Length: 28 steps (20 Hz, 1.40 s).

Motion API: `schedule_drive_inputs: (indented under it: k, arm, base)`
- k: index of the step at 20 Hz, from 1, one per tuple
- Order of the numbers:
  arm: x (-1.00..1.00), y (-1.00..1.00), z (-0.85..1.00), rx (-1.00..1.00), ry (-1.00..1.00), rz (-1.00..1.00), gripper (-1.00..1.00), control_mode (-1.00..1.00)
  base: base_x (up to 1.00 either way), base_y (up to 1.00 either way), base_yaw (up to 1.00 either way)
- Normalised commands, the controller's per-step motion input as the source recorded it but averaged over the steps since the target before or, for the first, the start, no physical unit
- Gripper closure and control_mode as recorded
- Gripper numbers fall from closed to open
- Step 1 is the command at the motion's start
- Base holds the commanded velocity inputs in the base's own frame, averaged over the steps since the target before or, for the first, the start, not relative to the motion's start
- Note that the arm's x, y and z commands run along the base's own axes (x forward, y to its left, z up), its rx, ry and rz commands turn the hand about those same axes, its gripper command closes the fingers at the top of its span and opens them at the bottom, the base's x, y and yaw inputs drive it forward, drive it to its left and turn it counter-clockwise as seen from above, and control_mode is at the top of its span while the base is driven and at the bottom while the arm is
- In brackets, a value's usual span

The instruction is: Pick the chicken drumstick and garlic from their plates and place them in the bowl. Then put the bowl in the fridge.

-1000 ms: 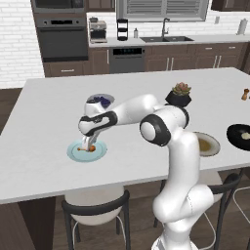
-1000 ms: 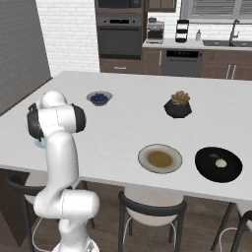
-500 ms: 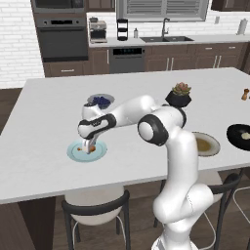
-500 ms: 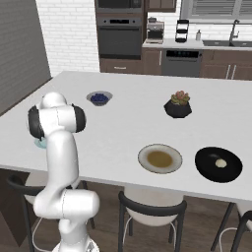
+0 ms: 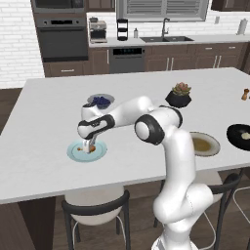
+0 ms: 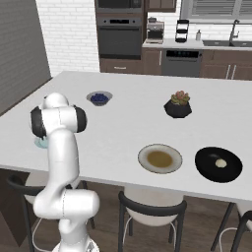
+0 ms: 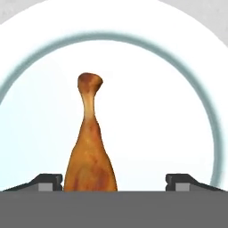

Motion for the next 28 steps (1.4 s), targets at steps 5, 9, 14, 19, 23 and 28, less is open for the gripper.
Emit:
schedule_drive_inputs:
  k: [5, 9, 14, 19, 23, 28]
  arm:
    - [-0.11, 0.00, -0.05, -0.01, 0.00, 0.01, 1.00, -1.00]
    - [-0.35, -0.12, 0.11, 0.00, 0.00, 0.10, 1.00, -1.00]
    - [-0.79, -0.43, 0.74, 0.00, -0.01, 0.05, 1.00, -1.00]
    - [-0.84, -0.70, 0.69, 0.02, -0.02, 0.00, 1.00, -1.00]
    - [-0.91, -0.95, 0.62, 0.08, -0.08, -0.06, 1.00, -1.00]
    - [-0.72, -1.00, 0.41, 0.01, -0.05, -0.18, 1.00, -1.00]
  base:
    - [0.00, 0.00, 0.00]
    - [0.00, 0.00, 0.00]
    - [0.00, 0.00, 0.00]
    - [0.00, 0.00, 0.00]
    - [0.00, 0.00, 0.00]
    - [0.00, 0.00, 0.00]
